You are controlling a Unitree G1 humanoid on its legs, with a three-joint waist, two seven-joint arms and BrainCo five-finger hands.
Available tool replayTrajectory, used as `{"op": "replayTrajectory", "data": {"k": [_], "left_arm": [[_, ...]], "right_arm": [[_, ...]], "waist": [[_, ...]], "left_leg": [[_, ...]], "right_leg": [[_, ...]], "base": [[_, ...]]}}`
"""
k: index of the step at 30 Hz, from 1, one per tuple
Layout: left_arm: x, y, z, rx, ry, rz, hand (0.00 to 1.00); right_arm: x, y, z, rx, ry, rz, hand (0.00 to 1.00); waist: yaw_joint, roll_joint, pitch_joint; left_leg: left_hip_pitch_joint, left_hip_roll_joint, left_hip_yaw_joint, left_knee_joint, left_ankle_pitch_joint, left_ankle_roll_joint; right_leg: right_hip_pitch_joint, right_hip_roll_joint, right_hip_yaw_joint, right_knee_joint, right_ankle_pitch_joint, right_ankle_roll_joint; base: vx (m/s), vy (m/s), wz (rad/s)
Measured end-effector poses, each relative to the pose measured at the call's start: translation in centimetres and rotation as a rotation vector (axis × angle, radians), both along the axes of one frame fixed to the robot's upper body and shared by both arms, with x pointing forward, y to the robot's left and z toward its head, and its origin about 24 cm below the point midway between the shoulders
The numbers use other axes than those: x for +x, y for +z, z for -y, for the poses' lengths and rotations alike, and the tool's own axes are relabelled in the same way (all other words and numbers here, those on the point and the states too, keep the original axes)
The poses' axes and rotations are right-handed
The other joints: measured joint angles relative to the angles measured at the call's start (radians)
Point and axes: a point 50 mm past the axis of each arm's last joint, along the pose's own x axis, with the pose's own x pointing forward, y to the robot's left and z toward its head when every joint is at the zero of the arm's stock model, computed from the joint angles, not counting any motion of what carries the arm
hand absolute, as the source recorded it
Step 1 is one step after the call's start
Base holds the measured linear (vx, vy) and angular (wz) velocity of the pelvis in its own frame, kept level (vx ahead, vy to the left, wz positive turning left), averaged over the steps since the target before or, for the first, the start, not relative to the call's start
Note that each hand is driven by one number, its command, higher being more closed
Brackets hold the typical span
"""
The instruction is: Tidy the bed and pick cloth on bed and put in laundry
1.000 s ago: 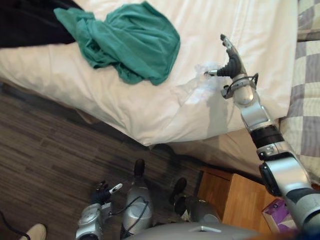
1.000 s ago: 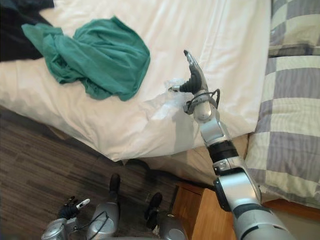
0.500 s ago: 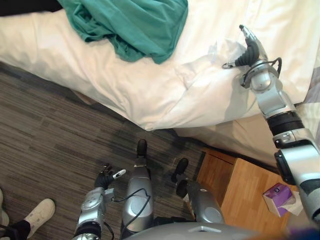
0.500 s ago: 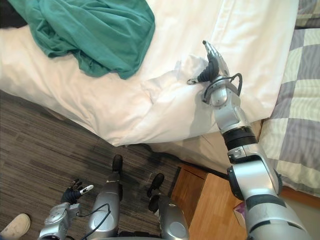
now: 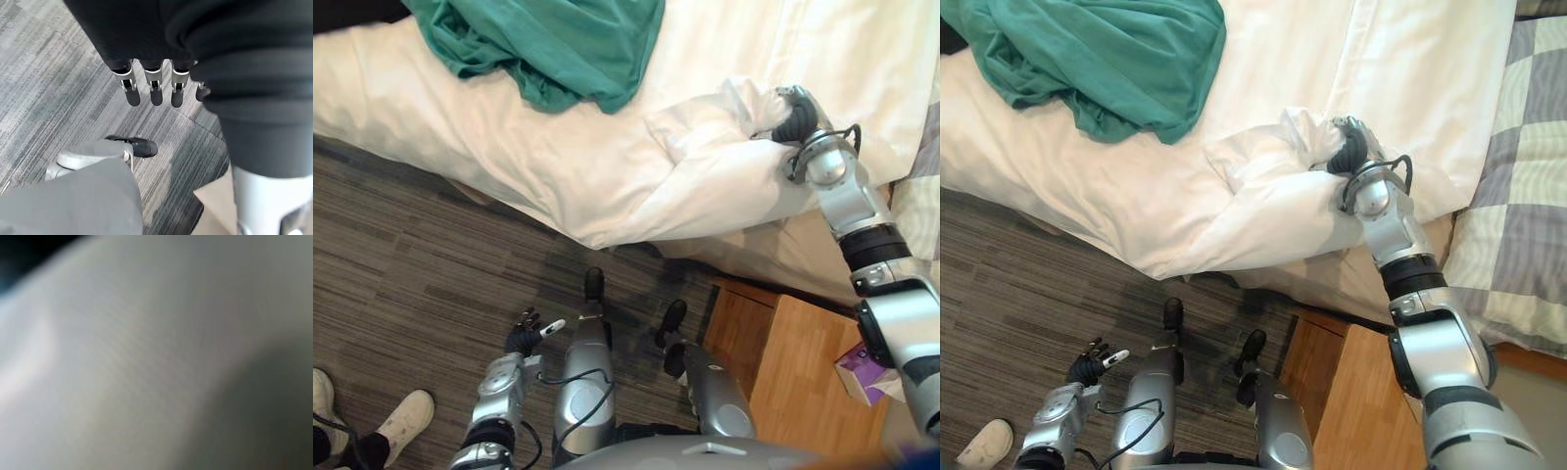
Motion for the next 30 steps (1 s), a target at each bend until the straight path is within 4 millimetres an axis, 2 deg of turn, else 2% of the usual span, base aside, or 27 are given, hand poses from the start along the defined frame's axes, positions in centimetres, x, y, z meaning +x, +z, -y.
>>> {"op": "replayTrajectory", "data": {"k": [3,7,11,13,14,16,18,19,20,22,23,26,28,30], "left_arm": [[0.2,0.1,0.1,-0.001,-0.002,0.005,0.00],[0.1,0.0,0.1,0.000,-0.002,0.000,0.00],[-0.4,-0.3,0.1,-0.001,0.003,-0.017,0.00],[-1.2,-0.7,0.1,0.014,-0.003,-0.048,0.00],[-1.5,-0.9,0.1,0.014,0.000,-0.056,0.00],[-2.1,-1.3,0.3,0.017,0.009,-0.079,0.00],[-3.1,-2.0,0.9,0.009,0.014,-0.108,0.00],[-3.4,-2.2,1.1,0.009,0.008,-0.119,0.00],[-4.1,-2.7,1.4,0.005,0.006,-0.148,0.00],[-4.9,-3.1,1.6,0.002,0.017,-0.166,0.00],[-5.2,-3.2,1.7,0.005,0.016,-0.170,0.00],[-5.6,-3.5,2.3,-0.002,0.001,-0.182,0.00],[-6.3,-3.9,3.0,-0.013,-0.017,-0.202,0.00],[-6.6,-4.2,3.7,-0.034,-0.015,-0.213,0.00]], "right_arm": [[-0.1,-0.2,0.1,0.020,0.007,0.006,1.00],[-0.8,-1.4,0.3,0.184,0.018,0.036,1.00],[-3.2,-2.8,0.2,0.398,0.042,0.134,1.00],[-5.4,-4.2,-1.1,0.484,0.090,0.174,1.00],[-5.9,-4.6,-1.4,0.508,0.100,0.172,1.00],[-7.3,-6.7,-1.9,0.573,0.098,0.137,1.00],[-9.1,-10.0,-2.3,0.661,0.066,0.055,1.00],[-9.6,-10.7,-2.4,0.678,0.058,0.038,1.00],[-10.8,-12.4,-2.4,0.726,0.039,-0.001,1.00],[-11.9,-13.7,-2.5,0.772,0.022,-0.029,1.00],[-12.7,-14.5,-2.5,0.807,0.010,-0.045,0.00],[-14.2,-16.4,-2.5,0.904,-0.032,-0.089,0.00],[-15.8,-18.3,-2.8,0.965,-0.086,-0.146,0.00],[-16.7,-20.0,-2.9,0.987,-0.134,-0.202,0.00]], "waist": [[-0.001,0.000,0.000],[0.000,0.000,0.000],[-0.011,-0.006,-0.005],[-0.041,-0.016,-0.021],[-0.049,-0.019,-0.026],[-0.069,-0.026,-0.053],[-0.087,-0.028,-0.094],[-0.089,-0.028,-0.105],[-0.100,-0.027,-0.127],[-0.113,-0.027,-0.158],[-0.116,-0.026,-0.168],[-0.134,-0.013,-0.180],[-0.145,0.006,-0.219],[-0.150,0.021,-0.232]], "left_leg": [[0.006,-0.003,0.000,-0.001,0.000,0.000],[0.036,-0.007,0.006,-0.021,0.007,-0.001],[0.080,-0.008,0.034,-0.039,0.005,-0.003],[0.103,-0.010,0.061,-0.053,0.003,-0.004],[0.108,-0.009,0.068,-0.054,0.001,-0.003],[0.119,-0.008,0.087,-0.054,-0.006,-0.004],[0.146,-0.004,0.111,-0.060,-0.016,-0.006],[0.155,-0.003,0.117,-0.064,-0.018,-0.007],[0.177,-0.002,0.129,-0.071,-0.022,-0.008],[0.181,0.001,0.138,-0.072,-0.025,-0.010],[0.196,0.003,0.148,-0.077,-0.026,-0.010],[0.232,0.002,0.163,-0.087,-0.026,-0.011],[0.245,-0.003,0.174,-0.094,-0.027,-0.013],[0.275,-0.008,0.187,-0.109,-0.027,-0.013]], "right_leg": [[0.002,-0.004,0.000,0.010,-0.008,0.001],[0.018,-0.007,0.004,0.015,-0.011,-0.001],[0.038,-0.010,0.027,0.015,-0.011,-0.001],[0.042,-0.011,0.054,0.012,-0.011,0.000],[0.042,-0.011,0.062,0.011,-0.012,0.002],[0.044,-0.010,0.076,0.005,-0.013,0.002],[0.059,-0.005,0.101,-0.005,-0.014,0.004],[0.062,-0.004,0.108,-0.006,-0.014,0.004],[0.077,-0.001,0.119,-0.012,-0.015,0.006],[0.079,0.003,0.126,-0.021,-0.015,0.006],[0.084,0.005,0.139,-0.022,-0.015,0.006],[0.109,0.006,0.150,-0.023,-0.018,0.011],[0.111,0.001,0.165,-0.021,-0.026,0.023],[0.128,-0.001,0.174,-0.021,-0.030,0.029]], "base": [[0.01,0.000,0.01],[0.03,0.000,0.00],[0.03,0.005,-0.16],[0.03,0.005,-0.31],[0.04,0.000,-0.28],[0.04,-0.003,-0.27],[0.06,-0.004,-0.30],[0.06,-0.005,-0.29],[0.05,-0.005,-0.22],[0.06,-0.009,-0.20],[0.06,-0.011,-0.21],[0.03,0.001,-0.15],[0.05,0.019,-0.13],[0.05,0.022,-0.16]]}}
